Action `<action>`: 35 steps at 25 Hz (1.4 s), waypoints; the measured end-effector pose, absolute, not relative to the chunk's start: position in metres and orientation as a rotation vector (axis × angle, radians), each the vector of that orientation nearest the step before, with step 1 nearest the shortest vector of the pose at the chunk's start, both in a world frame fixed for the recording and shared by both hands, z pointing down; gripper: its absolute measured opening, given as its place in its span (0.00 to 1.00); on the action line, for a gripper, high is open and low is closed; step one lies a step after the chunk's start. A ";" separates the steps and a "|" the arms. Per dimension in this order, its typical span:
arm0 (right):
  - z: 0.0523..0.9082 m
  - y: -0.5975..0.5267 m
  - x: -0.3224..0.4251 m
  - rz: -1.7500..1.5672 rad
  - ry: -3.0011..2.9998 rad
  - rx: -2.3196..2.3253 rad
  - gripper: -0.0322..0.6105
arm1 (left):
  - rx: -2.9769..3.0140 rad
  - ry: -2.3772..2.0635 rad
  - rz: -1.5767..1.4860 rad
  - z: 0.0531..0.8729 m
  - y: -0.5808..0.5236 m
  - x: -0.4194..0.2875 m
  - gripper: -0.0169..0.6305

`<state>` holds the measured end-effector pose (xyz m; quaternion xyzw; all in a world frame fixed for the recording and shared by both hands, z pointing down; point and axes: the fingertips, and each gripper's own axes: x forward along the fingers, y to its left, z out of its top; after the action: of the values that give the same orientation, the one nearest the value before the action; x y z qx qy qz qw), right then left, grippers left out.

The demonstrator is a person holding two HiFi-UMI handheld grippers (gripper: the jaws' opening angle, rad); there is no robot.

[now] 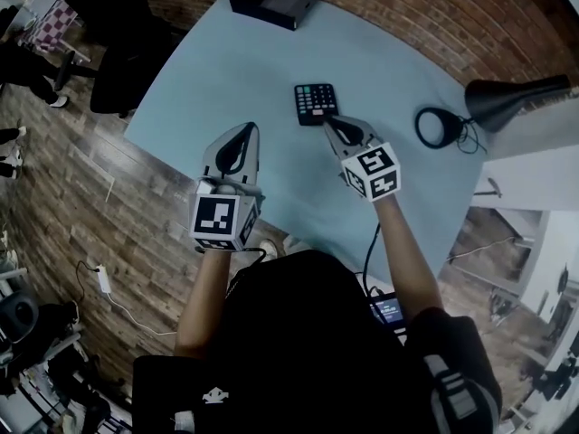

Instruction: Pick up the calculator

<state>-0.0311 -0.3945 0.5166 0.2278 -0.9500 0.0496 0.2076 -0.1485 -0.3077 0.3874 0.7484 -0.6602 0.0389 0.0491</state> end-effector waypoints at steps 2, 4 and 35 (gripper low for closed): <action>0.532 -0.401 -0.029 0.126 -2.614 0.623 0.06 | 2.260 -2.019 0.139 0.393 -0.309 -0.149 0.04; 0.546 -0.406 -0.029 0.123 -2.591 0.609 0.08 | 2.238 -2.025 0.161 0.398 -0.309 -0.150 0.04; 0.693 -0.432 -0.048 -0.541 -2.068 0.274 0.25 | 2.086 -2.064 0.291 0.439 -0.305 -0.166 0.04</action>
<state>-0.0481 -0.4324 0.6933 0.1120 -0.8453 -0.2212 0.4733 -0.1664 -0.3050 0.4393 0.7042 -0.6966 0.0982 0.0962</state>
